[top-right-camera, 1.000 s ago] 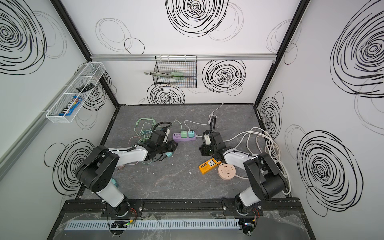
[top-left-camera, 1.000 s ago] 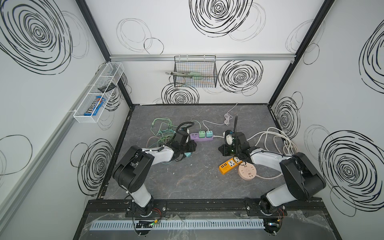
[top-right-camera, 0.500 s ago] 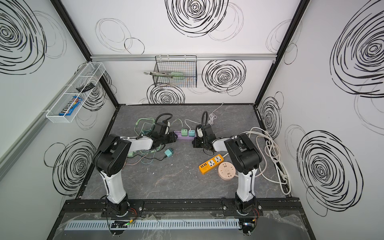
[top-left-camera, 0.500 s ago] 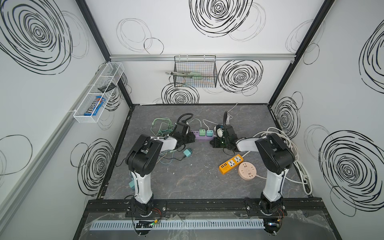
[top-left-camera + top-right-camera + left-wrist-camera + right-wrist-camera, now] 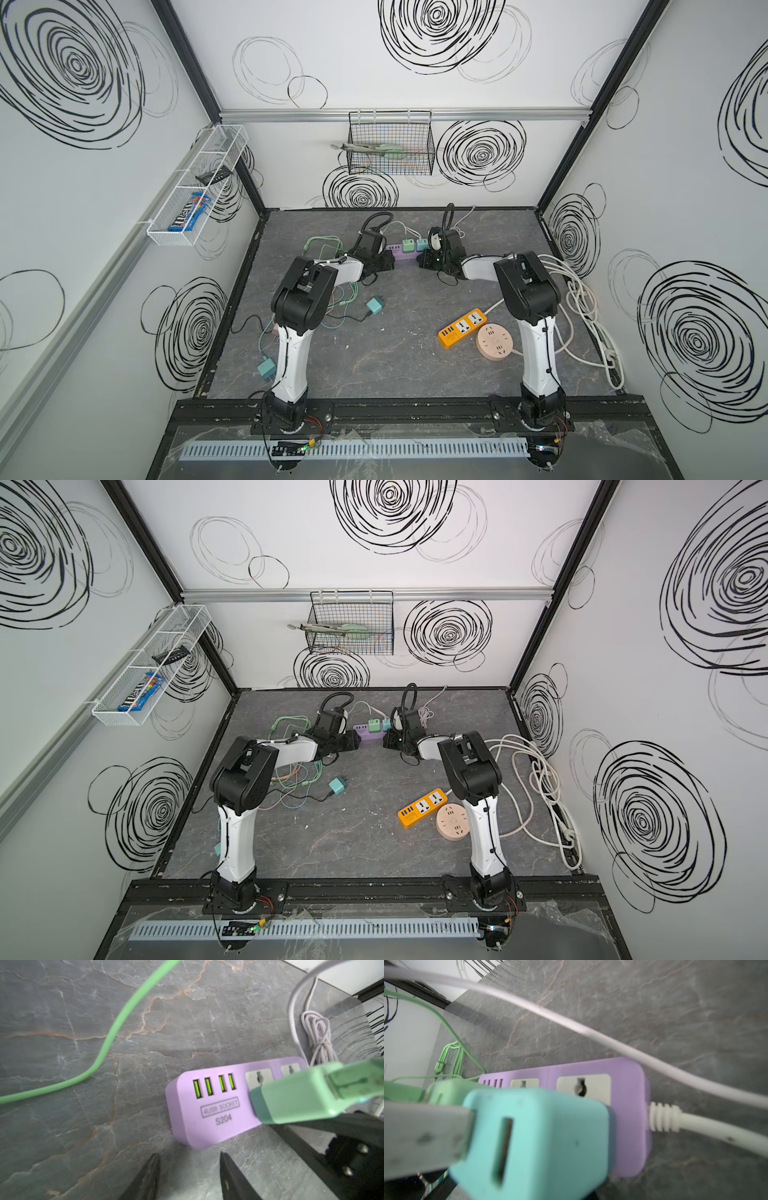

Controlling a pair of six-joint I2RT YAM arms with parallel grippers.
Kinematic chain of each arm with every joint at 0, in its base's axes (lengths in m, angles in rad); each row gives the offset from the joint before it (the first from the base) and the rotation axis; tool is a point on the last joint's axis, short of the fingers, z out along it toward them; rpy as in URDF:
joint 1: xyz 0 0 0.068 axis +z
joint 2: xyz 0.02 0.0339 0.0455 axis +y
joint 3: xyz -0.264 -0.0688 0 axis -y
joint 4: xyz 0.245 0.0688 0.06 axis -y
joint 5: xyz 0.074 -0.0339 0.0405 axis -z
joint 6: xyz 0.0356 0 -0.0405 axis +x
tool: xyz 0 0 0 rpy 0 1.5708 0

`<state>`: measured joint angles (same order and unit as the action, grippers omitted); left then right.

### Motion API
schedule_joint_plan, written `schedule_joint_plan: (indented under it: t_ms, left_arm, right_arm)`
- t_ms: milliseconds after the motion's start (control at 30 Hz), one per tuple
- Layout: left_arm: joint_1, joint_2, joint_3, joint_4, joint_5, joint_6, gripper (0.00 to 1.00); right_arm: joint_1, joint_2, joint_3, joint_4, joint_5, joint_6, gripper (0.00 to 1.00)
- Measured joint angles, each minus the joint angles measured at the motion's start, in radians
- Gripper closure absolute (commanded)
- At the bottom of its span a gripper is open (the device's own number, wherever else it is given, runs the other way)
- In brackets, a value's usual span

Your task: Insert the plug

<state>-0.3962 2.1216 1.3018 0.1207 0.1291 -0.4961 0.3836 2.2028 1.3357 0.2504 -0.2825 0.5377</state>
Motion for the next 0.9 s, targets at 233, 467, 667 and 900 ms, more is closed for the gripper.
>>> schedule_joint_plan:
  t_ms: [233, 467, 667, 900]
  left_arm:
    - [0.003, 0.0, 0.0, -0.01, 0.003, 0.016, 0.46]
    - [0.011, -0.007, -0.005, -0.008, 0.008, 0.038, 0.39]
    - [0.003, -0.107, -0.09, -0.008, -0.005, 0.043, 0.23]
    - [-0.038, -0.257, -0.162, -0.008, -0.048, 0.043, 0.11]
  right_arm:
    - [-0.048, 0.019, 0.045, -0.046, -0.009, -0.017, 0.87]
    - [-0.049, -0.055, -0.048, -0.043, -0.031, -0.037, 0.66]
    - [-0.023, -0.216, -0.216, -0.096, -0.034, -0.071, 0.54]
    - [0.029, -0.412, -0.356, -0.135, -0.014, -0.142, 0.02]
